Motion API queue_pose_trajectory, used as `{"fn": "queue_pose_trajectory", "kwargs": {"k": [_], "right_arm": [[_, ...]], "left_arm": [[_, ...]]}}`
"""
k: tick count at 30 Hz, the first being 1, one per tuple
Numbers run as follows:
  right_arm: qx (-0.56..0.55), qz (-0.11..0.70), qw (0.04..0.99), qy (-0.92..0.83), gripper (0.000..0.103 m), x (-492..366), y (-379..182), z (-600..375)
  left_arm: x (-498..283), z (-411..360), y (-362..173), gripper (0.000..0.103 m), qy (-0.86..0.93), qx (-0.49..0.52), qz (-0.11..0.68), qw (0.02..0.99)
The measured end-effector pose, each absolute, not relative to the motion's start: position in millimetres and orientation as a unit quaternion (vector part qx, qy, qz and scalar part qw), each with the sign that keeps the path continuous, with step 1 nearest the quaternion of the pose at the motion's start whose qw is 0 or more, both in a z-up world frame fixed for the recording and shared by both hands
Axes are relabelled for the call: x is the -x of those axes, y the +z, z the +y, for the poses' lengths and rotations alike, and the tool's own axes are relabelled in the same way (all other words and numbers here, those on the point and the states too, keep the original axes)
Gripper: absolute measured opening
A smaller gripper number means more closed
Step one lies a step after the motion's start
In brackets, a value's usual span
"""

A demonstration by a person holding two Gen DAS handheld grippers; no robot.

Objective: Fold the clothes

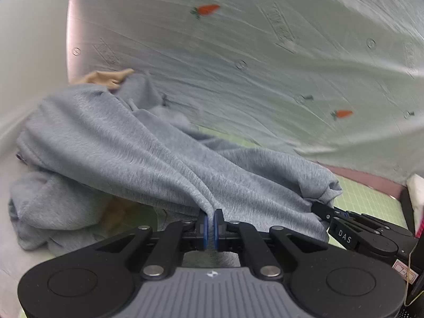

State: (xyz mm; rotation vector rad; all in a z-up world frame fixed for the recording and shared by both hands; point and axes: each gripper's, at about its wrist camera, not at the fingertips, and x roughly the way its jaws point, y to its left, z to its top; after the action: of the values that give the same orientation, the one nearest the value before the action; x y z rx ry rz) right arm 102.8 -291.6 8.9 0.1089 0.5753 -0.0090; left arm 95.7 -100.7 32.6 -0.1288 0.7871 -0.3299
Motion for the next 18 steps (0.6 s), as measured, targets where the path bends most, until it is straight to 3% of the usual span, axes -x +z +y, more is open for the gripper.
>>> {"fn": "queue_pose_trajectory", "kwargs": {"k": [6,9,13,16,18], "right_arm": [[-0.062,0.334,0.931,-0.135,0.007,-26.3,-6.1,-418.7],[-0.069,0.352,0.911,-0.202,0.007,18.5,-24.7,-470.2],[-0.108,0.374,0.889,-0.240,0.009,69.5,-47.3,-523.0],[-0.118,0.384,0.885,-0.237,0.017,90.0,-58.1,-534.8],[-0.120,0.386,0.885,-0.232,0.029,95.3,-61.0,-534.6]], "left_arm": [[-41.7,-203.4,-5.9,0.005,-0.236,0.048,0.450,0.860],[-18.7,-235.0,-17.1,0.013,-0.247,0.041,0.469,0.847],[-0.1,-243.6,-22.0,0.049,-0.211,0.043,0.472,0.855],[0.8,-236.2,-27.4,0.057,-0.166,0.046,0.475,0.863],[-5.2,-223.9,-32.6,0.062,-0.127,0.053,0.480,0.866]]}}
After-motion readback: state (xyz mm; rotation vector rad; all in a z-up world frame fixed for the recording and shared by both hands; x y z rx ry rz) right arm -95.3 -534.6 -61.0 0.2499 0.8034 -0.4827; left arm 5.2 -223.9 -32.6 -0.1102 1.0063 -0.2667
